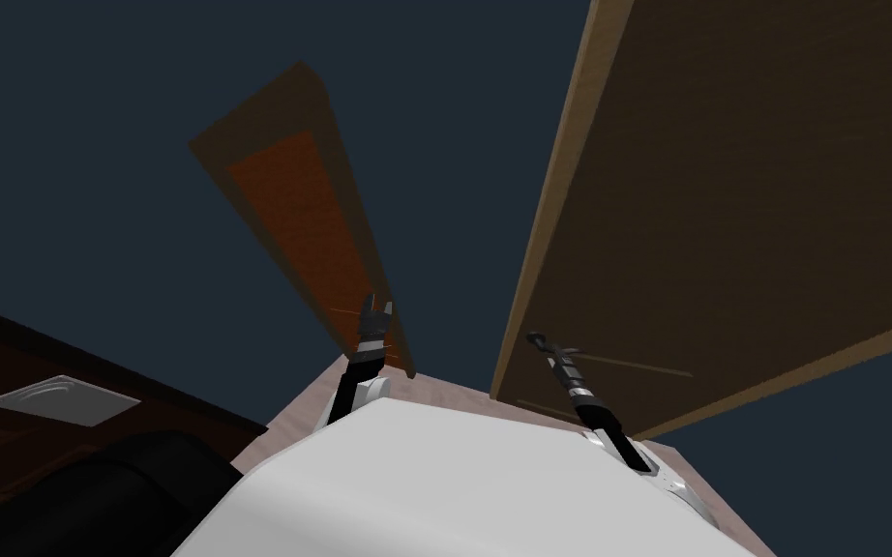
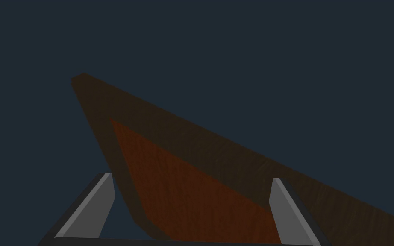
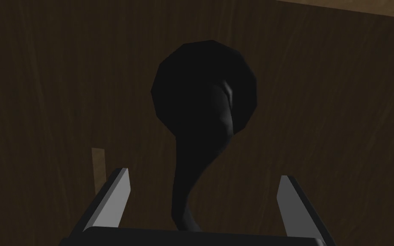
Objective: Pull the door open
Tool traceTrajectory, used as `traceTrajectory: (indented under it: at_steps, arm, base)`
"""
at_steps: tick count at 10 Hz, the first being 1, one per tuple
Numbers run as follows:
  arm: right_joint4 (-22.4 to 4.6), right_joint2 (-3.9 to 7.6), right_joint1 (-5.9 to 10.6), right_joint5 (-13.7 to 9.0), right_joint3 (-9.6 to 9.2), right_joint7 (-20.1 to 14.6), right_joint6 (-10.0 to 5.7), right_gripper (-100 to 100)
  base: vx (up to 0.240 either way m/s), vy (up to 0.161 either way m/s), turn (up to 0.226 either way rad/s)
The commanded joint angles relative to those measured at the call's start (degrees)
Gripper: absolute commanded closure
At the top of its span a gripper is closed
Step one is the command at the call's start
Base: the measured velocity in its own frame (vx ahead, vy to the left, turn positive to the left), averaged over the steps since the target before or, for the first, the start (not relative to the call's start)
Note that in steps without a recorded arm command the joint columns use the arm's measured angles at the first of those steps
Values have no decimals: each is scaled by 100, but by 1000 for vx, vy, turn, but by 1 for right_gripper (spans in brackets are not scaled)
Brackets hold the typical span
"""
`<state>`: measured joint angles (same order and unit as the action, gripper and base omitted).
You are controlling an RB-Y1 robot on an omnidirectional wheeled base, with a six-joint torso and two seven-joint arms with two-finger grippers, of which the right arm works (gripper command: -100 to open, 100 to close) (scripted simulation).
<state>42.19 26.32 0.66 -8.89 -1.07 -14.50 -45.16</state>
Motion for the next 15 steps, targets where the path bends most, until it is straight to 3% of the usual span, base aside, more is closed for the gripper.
traceTrajectory:
  at_steps: [1, 2, 3, 8, 15]
  arm:
    - [-21, -34, 45, -4, 32, 43, 46, -100]
    - [-12, -21, 29, -3, 19, 25, 29, -100]
    - [-12, -21, 29, -3, 19, 25, 29, 100]
    - [-12, -21, 29, -3, 19, 25, 29, 100]
    - [91, 386, -363, 149, -427, -468, -518, 100]
  base:
    - [214, -62, 25]
    - [100, -39, 16]
    - [-14, 8, -7]
    - [-19, 4, -3]
    - [-179, -74, 116]
